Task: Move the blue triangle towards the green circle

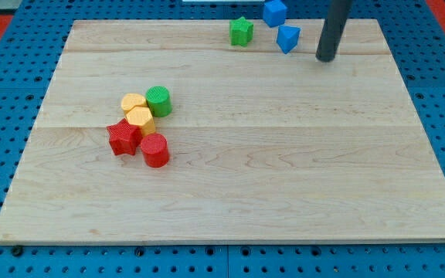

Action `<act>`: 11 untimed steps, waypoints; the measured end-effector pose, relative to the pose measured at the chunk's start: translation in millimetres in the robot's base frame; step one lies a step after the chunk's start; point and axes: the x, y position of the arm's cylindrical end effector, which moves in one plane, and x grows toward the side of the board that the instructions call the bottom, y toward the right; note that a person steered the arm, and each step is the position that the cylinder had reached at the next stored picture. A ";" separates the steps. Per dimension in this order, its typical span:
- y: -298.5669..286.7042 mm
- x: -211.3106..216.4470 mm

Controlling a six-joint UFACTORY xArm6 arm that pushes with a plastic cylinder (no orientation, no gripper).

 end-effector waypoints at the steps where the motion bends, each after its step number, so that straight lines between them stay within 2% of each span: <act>1: -5.2 -74.3; 2: -33.5 -48.4; 3: -58.8 16.5; 4: -75.7 59.3; 5: -36.7 36.7; 6: -64.1 18.7; 8: -163.4 50.1; 10: -218.9 52.3; 11: -222.3 90.1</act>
